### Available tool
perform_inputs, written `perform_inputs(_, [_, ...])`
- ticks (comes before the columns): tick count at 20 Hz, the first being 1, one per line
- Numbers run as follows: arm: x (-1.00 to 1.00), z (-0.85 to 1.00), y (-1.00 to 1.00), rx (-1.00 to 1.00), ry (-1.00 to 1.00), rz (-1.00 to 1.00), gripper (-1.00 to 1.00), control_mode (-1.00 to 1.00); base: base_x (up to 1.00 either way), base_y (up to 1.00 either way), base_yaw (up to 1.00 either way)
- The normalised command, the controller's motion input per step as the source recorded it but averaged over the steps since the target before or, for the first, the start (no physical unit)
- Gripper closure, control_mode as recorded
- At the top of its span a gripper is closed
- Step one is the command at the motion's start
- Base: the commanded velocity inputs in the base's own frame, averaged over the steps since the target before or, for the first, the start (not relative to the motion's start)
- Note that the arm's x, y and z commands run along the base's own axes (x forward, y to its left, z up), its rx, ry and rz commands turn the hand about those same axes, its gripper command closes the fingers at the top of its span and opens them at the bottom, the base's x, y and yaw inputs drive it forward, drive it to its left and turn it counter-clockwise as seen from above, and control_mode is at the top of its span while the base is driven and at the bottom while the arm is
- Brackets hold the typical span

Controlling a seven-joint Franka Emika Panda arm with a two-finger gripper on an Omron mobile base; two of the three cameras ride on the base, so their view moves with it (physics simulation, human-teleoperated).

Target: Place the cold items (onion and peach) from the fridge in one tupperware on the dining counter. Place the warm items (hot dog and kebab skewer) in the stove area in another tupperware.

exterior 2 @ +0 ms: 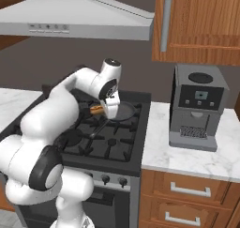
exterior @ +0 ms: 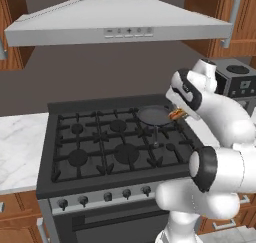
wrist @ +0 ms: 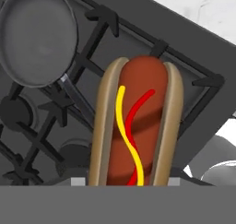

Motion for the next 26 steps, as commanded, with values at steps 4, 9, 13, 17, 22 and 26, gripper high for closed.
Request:
perform_inputs(4, [-0.85,0.46,0.01,0.00,-0.06,-0.05,1.00,-1.00,0.00,0.00,0.00])
perform_inputs(9, [-0.81,0.45,0.05,0.00,-0.11,-0.03,1.00,-1.00,0.00,0.00,0.00])
perform_inputs(13, [-0.76,0.43,0.07,-0.10,-0.14,0.00,1.00,-1.00,0.00,0.00,0.00])
perform_inputs(17, [-0.74,0.33,0.15,-0.19,-0.07,0.02,1.00,-1.00,0.00,0.00,0.00])
perform_inputs(22, [-0.76,0.26,0.19,-0.23,-0.11,0.05,1.00,-1.00,0.00,0.00,0.00])
perform_inputs(26, [-0.77,0.25,0.30,-0.39,-0.16,0.15,1.00,-1.00,0.00,0.00,0.00])
